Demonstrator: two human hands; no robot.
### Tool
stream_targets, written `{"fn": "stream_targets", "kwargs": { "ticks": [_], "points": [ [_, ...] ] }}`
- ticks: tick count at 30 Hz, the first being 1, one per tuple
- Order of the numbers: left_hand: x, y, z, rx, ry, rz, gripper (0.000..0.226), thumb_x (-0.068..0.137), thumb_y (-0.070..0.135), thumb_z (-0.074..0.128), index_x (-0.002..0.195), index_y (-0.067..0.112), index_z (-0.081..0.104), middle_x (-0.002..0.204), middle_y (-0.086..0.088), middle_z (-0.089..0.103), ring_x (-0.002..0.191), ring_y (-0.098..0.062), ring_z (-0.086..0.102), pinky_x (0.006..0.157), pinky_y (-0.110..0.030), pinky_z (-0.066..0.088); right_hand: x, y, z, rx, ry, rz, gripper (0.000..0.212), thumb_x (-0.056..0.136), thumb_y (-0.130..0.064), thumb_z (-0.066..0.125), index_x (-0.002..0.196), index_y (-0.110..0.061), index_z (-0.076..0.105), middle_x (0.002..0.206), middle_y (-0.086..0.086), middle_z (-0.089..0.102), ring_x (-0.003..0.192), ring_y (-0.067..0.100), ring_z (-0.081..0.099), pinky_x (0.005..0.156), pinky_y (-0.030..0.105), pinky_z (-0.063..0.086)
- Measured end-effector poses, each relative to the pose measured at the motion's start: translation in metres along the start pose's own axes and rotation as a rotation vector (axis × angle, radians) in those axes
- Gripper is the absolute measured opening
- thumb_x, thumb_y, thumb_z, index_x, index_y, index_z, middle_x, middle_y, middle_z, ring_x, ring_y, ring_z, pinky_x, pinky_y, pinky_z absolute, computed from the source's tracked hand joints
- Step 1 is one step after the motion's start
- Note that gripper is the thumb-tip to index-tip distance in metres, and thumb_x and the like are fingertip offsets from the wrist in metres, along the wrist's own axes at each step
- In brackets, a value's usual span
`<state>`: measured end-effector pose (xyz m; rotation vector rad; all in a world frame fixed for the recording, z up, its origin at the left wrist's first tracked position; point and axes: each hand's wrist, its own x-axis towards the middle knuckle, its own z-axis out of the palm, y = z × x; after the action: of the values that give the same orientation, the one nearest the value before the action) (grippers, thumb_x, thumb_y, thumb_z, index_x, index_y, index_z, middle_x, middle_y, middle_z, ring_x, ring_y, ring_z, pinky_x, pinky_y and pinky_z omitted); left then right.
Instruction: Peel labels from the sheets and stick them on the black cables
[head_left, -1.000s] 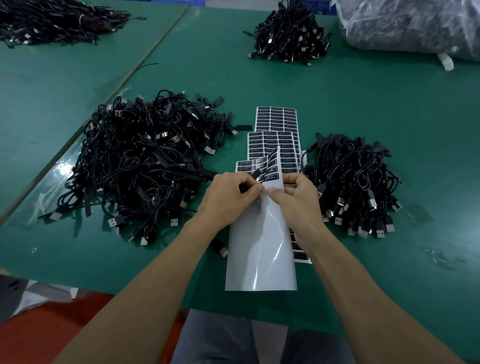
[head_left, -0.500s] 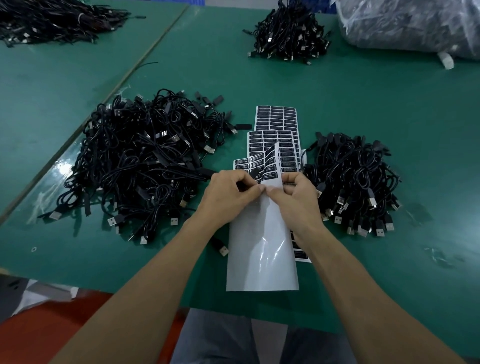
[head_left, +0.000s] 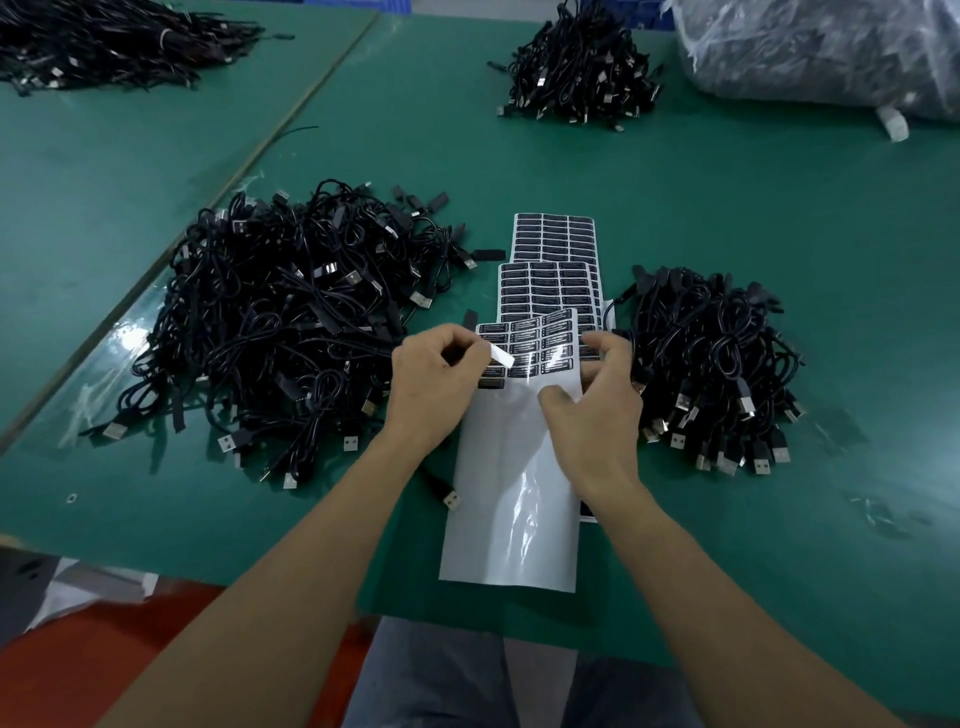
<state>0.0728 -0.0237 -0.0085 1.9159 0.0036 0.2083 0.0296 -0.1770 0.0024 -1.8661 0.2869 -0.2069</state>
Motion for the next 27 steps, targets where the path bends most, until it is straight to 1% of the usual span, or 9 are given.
{"fn": "stream_targets", "kwargs": {
  "ticks": [2,4,6,8,10,12,16,20,27],
  "points": [
    [-0.001,0.001,0.000,0.000,0.014,0.016,0.019,0.086,0.021,0.066,0.069,0.029,0.069,0.053,0.010,0.061,0.051,-0.014,0.054,0.053,-0.027,0.045,-0.002,-0.001,0.002,-0.171,-0.037,-0.052,0.053,0.085,-0.001,0.060,0.131,-0.024,0.046,0.121,-0.001,0.051,0.098,0.003,0.044,0.078,0.001,0.036],
    [-0.002,0.001,0.001,0.012,0.019,0.032,0.020,0.086,0.022,0.067,0.068,0.032,0.068,0.058,0.006,0.065,0.055,-0.026,0.060,0.054,-0.031,0.049,-0.005,-0.003,0.003,-0.344,-0.064,-0.109,0.056,0.086,-0.001,0.060,0.137,-0.019,0.046,0.130,0.003,0.039,0.103,0.002,0.030,0.085,0.001,0.028],
    [-0.002,0.001,0.002,0.015,0.017,0.041,0.019,0.085,0.025,0.067,0.068,0.033,0.068,0.061,0.005,0.067,0.059,-0.029,0.063,0.056,-0.035,0.051,-0.007,-0.008,0.005,-0.592,-0.047,-0.170,0.058,0.087,-0.007,0.064,0.140,-0.019,0.045,0.139,0.007,0.032,0.117,0.016,0.031,0.097,0.018,0.026],
    [-0.003,0.002,0.002,0.008,0.008,0.061,0.016,0.081,0.033,0.066,0.066,0.036,0.069,0.061,0.007,0.067,0.054,-0.022,0.061,0.055,-0.033,0.051,-0.010,-0.014,0.006,-0.779,-0.009,-0.249,0.056,0.086,-0.018,0.068,0.137,-0.021,0.047,0.141,0.007,0.032,0.124,0.027,0.034,0.102,0.036,0.030],
    [-0.003,0.005,0.001,0.006,-0.006,0.102,0.015,0.079,0.040,0.064,0.065,0.041,0.070,0.061,0.011,0.068,0.052,-0.011,0.057,0.053,-0.029,0.049,-0.010,-0.020,0.008,-0.802,-0.037,-0.318,0.048,0.086,-0.028,0.069,0.130,-0.020,0.052,0.131,0.005,0.043,0.121,0.027,0.039,0.100,0.038,0.032],
    [-0.004,0.005,0.001,0.020,-0.024,0.124,0.015,0.080,0.037,0.065,0.068,0.043,0.073,0.063,0.011,0.069,0.053,-0.012,0.059,0.052,-0.028,0.049,-0.010,-0.024,0.012,-0.785,-0.088,-0.348,0.038,0.087,-0.032,0.068,0.120,-0.019,0.054,0.121,0.003,0.051,0.114,0.025,0.045,0.096,0.035,0.036],
    [-0.004,0.001,0.002,0.053,-0.030,0.101,0.012,0.086,0.019,0.070,0.079,0.021,0.079,0.064,0.011,0.071,0.055,-0.007,0.062,0.055,-0.024,0.050,-0.005,-0.025,0.019,-0.698,-0.120,-0.327,0.025,0.091,-0.030,0.066,0.107,-0.015,0.055,0.112,0.005,0.058,0.107,0.025,0.052,0.089,0.034,0.041],
    [-0.004,0.001,0.001,0.058,-0.034,0.099,0.013,0.086,0.014,0.070,0.078,0.019,0.078,0.065,0.010,0.072,0.059,-0.009,0.066,0.059,-0.029,0.056,-0.002,-0.023,0.022,-0.684,-0.101,-0.353,0.013,0.096,-0.026,0.061,0.099,-0.013,0.058,0.105,0.005,0.062,0.102,0.026,0.054,0.085,0.036,0.043],
    [-0.003,0.000,0.003,0.067,-0.046,0.079,0.011,0.085,0.022,0.072,0.075,0.024,0.077,0.065,0.011,0.072,0.061,-0.016,0.068,0.063,-0.038,0.059,0.002,-0.023,0.020,-0.658,-0.081,-0.354,0.012,0.094,-0.025,0.064,0.099,-0.014,0.060,0.102,0.004,0.065,0.100,0.023,0.055,0.079,0.032,0.042]
  ]
}}
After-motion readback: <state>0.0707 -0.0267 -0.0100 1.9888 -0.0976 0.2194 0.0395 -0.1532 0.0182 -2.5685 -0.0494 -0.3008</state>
